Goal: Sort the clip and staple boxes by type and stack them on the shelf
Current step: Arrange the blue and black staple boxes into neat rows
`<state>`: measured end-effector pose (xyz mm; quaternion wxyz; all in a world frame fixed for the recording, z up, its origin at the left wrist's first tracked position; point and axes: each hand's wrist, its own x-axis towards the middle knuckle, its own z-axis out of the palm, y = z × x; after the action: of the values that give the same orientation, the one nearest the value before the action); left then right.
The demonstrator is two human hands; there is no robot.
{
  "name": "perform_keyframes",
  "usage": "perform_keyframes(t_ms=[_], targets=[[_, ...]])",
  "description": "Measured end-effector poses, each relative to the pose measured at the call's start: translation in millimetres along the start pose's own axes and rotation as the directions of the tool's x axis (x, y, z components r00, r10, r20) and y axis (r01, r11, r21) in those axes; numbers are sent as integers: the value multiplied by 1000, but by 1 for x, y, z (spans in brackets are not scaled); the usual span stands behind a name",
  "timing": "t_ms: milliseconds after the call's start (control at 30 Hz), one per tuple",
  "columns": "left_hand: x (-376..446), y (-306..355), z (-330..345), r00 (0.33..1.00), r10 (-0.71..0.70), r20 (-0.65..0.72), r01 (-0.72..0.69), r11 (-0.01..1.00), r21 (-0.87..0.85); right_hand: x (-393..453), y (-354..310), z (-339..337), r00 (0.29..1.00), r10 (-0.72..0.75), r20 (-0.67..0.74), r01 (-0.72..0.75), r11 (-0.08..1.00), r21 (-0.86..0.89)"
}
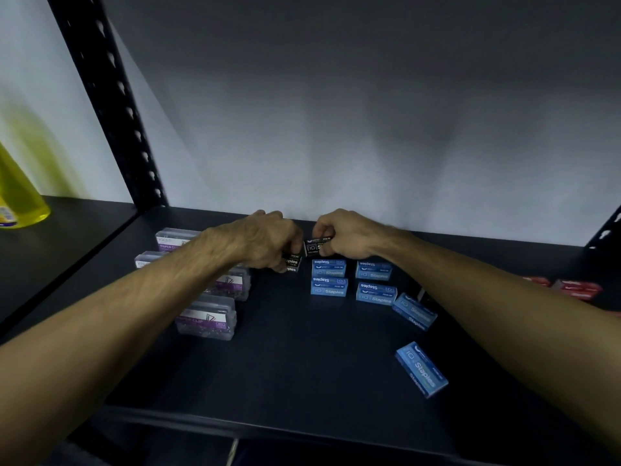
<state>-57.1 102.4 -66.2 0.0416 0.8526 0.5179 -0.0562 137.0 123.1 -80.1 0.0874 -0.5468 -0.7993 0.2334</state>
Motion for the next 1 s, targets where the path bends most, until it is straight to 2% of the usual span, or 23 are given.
perform_keyframes(t_ms=[400,500,567,667,800,900,1000], targets=[[-3,7,-2,999,8,-32,-9,1000,-24,-11,9,-3,999,14,-36,-12,998,59],[-7,7,-3,996,12,-88,-21,995,-95,-18,10,-8,998,2,-58,2,997,73],[-10,6,-6,988,16,-151,-46,978,-203,-26,8,-14,997,-7,-82,14,996,85],[-18,8,-14,981,-20,-192,-64,904,-423,-43,5,-26,991,-22,-134,37,993,111],[-32,17,-27,968,-57,-244,-100,806,-584,-80,1,-46,981,-20,-194,52,986,160],[-46,33,-39,973,2,-231,-172,673,-719,-115,2,-57,974,-12,-226,52,984,172],[-56,59,-44,976,79,-203,-209,611,-764,-151,4,-67,972,0,-235,38,987,156]])
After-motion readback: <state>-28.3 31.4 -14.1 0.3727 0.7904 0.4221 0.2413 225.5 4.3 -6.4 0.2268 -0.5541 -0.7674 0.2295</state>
